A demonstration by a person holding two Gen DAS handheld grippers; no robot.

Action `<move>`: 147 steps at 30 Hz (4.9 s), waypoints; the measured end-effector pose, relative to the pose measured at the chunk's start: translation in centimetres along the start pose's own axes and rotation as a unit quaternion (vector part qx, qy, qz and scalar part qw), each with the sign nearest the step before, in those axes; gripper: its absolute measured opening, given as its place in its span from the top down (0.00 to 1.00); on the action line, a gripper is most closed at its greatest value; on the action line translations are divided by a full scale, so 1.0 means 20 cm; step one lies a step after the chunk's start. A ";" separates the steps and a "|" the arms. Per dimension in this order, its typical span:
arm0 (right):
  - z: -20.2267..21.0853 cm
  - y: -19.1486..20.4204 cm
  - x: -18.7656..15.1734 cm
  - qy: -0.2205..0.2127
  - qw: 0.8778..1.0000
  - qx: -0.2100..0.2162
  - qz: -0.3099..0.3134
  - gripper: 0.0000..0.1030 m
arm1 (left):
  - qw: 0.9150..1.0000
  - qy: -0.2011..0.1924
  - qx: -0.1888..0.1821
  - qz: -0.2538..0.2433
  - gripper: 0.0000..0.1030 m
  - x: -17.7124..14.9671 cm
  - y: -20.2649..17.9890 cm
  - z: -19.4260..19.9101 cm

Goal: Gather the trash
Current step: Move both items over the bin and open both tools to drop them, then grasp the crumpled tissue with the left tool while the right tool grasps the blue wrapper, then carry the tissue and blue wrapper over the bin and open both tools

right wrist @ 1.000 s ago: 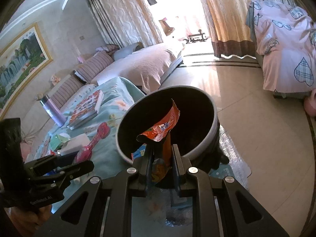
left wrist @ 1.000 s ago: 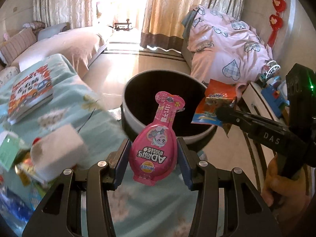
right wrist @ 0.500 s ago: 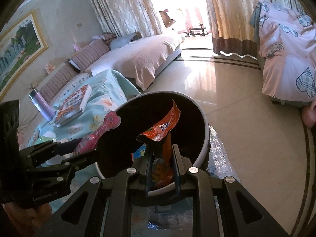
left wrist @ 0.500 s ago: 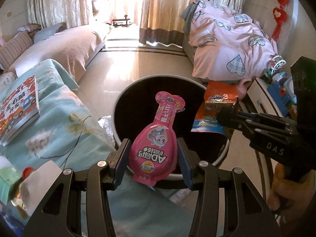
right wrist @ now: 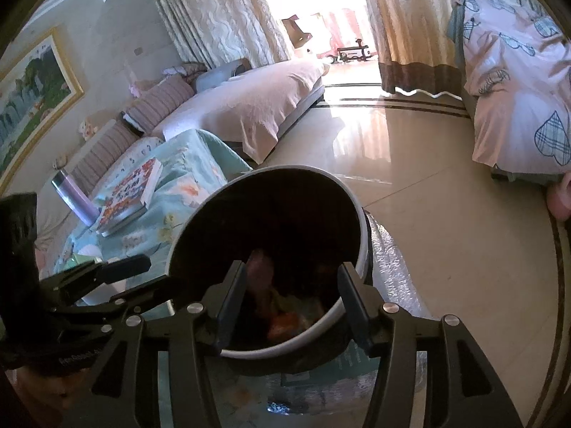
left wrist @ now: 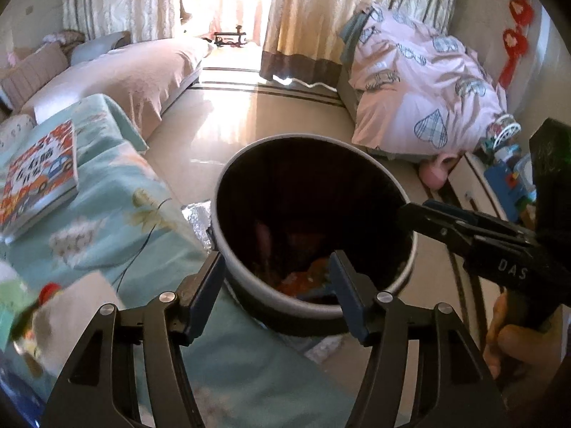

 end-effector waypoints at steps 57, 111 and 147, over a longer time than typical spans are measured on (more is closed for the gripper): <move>-0.05 1.43 -0.65 0.047 0.980 0.164 0.106 0.23 | 0.954 -0.081 0.163 0.239 0.37 -1.05 1.28 1.01; 0.20 0.84 -0.36 -0.034 0.990 0.134 0.018 0.84 | 0.995 -0.064 0.006 0.072 0.95 -0.50 0.40 0.63; 0.27 0.40 -0.25 -0.067 0.994 0.082 -0.036 0.84 | 0.999 -0.034 -0.034 0.007 0.95 -0.29 0.01 0.39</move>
Point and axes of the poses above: each gripper's, at about its wrist camera, not at the fingertips, and z roughly against the way its jaws point, y to its left, x to its top, the point moved 10 cm from there along -z, roughly the way its jaws point, and after that the axes turned 1 degree about z, right-handed, at the moved point
